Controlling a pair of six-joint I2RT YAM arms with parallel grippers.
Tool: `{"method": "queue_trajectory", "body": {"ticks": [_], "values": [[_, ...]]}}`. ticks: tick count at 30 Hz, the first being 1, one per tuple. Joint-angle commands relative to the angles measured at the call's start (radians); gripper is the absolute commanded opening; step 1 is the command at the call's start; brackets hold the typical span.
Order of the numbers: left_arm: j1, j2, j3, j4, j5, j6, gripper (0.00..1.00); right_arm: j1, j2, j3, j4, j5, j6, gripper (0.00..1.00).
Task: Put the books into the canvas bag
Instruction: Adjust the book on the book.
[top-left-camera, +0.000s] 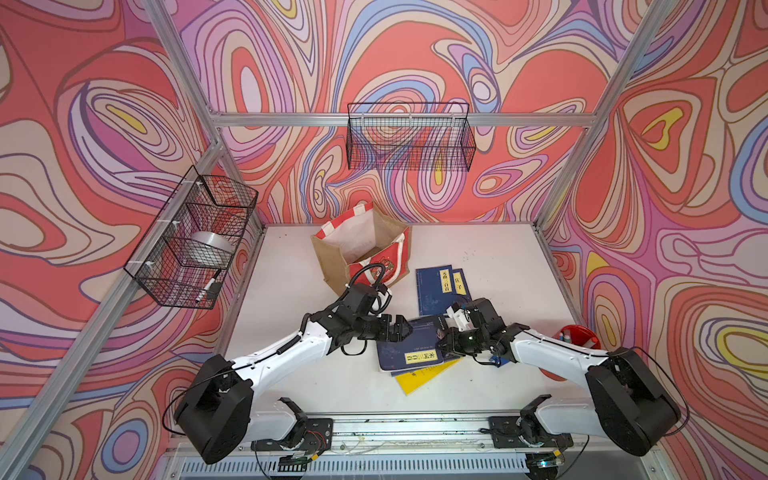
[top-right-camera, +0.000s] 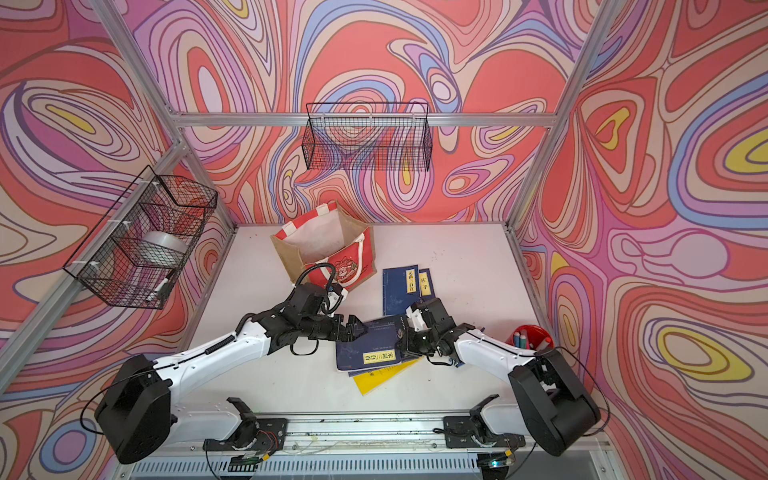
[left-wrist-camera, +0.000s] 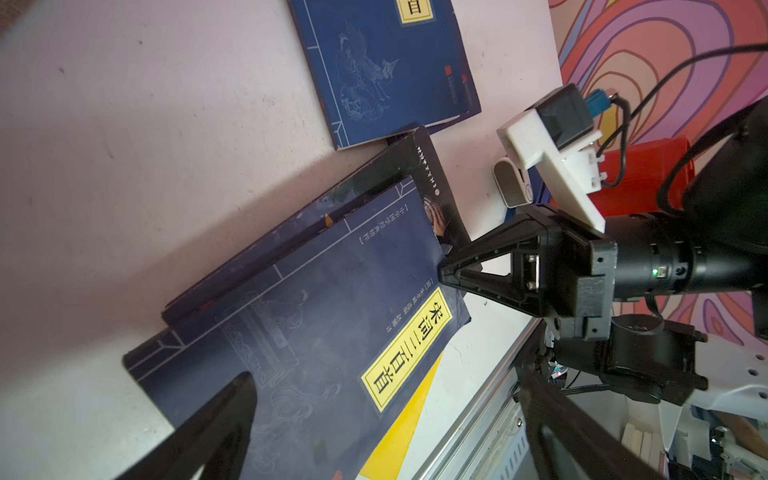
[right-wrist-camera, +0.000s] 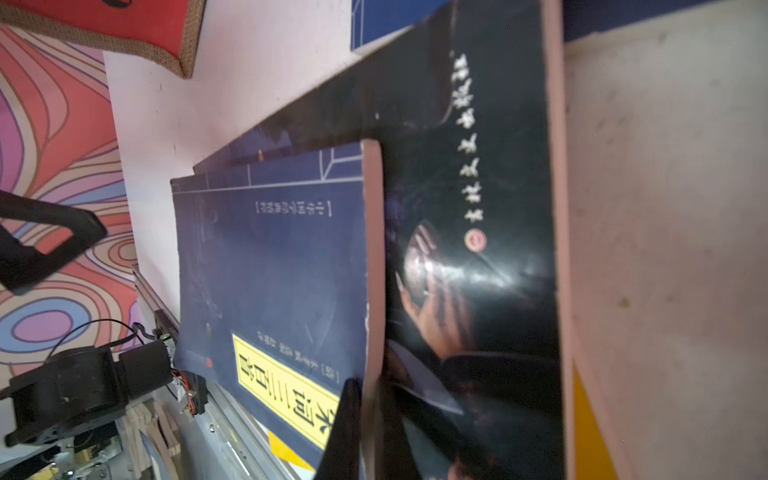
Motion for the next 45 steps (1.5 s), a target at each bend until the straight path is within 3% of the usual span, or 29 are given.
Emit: {"method": "queue_trajectory", "body": {"ticks": [1, 7, 11, 16, 20, 24, 35, 40, 43, 45], "values": [[0.007, 0.023, 0.057, -0.124, -0.027, 0.116, 1.00, 0.017, 0.042, 0.020, -0.097, 0.050, -0.101, 0.00], [0.018, 0.056, 0.103, -0.218, -0.060, 0.195, 1.00, 0.024, 0.183, 0.160, -0.155, 0.051, -0.282, 0.00], [0.022, 0.051, 0.062, -0.187, -0.064, 0.165, 1.00, 0.024, 0.272, 0.286, -0.208, 0.091, -0.372, 0.00], [0.024, 0.049, -0.012, -0.125, -0.051, 0.120, 1.00, 0.024, 0.328, 0.377, -0.207, 0.055, -0.470, 0.00], [0.036, 0.048, -0.050, -0.117, -0.113, 0.085, 1.00, 0.021, 0.415, 0.444, -0.281, 0.032, -0.527, 0.00], [0.077, 0.038, -0.106, -0.042, -0.087, 0.049, 0.99, 0.022, 0.461, 0.483, -0.326, 0.030, -0.560, 0.00], [0.084, 0.087, -0.114, -0.012, -0.089, 0.056, 0.98, 0.021, 0.485, 0.543, -0.378, 0.062, -0.631, 0.00], [0.084, 0.053, -0.167, 0.028, -0.106, 0.041, 0.92, 0.021, 0.505, 0.575, -0.369, 0.063, -0.647, 0.00], [0.086, 0.067, -0.164, 0.002, -0.132, 0.043, 0.96, 0.022, 0.524, 0.581, -0.354, 0.057, -0.652, 0.00], [0.085, 0.064, -0.163, 0.018, -0.086, 0.045, 0.87, 0.021, 0.546, 0.593, -0.355, 0.056, -0.650, 0.00]]}}
